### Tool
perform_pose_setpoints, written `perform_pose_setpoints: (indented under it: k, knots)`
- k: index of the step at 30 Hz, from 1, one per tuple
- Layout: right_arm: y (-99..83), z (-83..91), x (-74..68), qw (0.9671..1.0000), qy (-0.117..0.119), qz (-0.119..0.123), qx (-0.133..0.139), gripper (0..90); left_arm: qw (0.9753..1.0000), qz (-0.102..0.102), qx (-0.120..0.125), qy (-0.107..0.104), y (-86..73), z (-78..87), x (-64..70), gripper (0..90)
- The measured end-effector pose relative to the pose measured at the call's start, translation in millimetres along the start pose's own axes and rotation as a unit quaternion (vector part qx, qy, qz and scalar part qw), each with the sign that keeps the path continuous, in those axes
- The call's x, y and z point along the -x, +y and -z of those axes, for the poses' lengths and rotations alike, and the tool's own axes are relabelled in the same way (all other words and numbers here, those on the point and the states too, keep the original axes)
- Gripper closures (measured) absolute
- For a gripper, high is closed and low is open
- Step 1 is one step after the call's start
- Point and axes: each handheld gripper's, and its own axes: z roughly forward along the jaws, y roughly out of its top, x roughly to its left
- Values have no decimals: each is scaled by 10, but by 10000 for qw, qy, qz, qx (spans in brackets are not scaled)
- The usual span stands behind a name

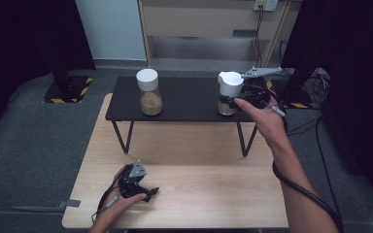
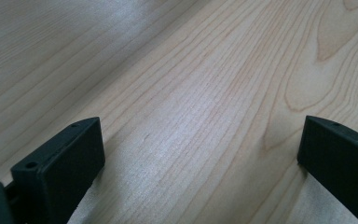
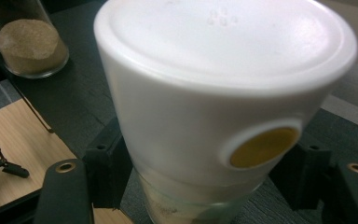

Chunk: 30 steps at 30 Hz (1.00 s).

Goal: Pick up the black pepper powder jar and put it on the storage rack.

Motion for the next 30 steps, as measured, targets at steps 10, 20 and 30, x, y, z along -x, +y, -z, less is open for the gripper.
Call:
perform_pose_setpoints:
  k: [10,20,30]
  knots:
    - [-47,8,-8,10000,-15,-7,70,311,10000,4,-1,0,1,0,1,0]
    - [-45,6,-15,10000,-32,12,73,305,10000,1,0,0,0,0,0,0]
    - [-57,7,-12,10000,-51,28,46,207,10000,0,0,0,0,0,0,0]
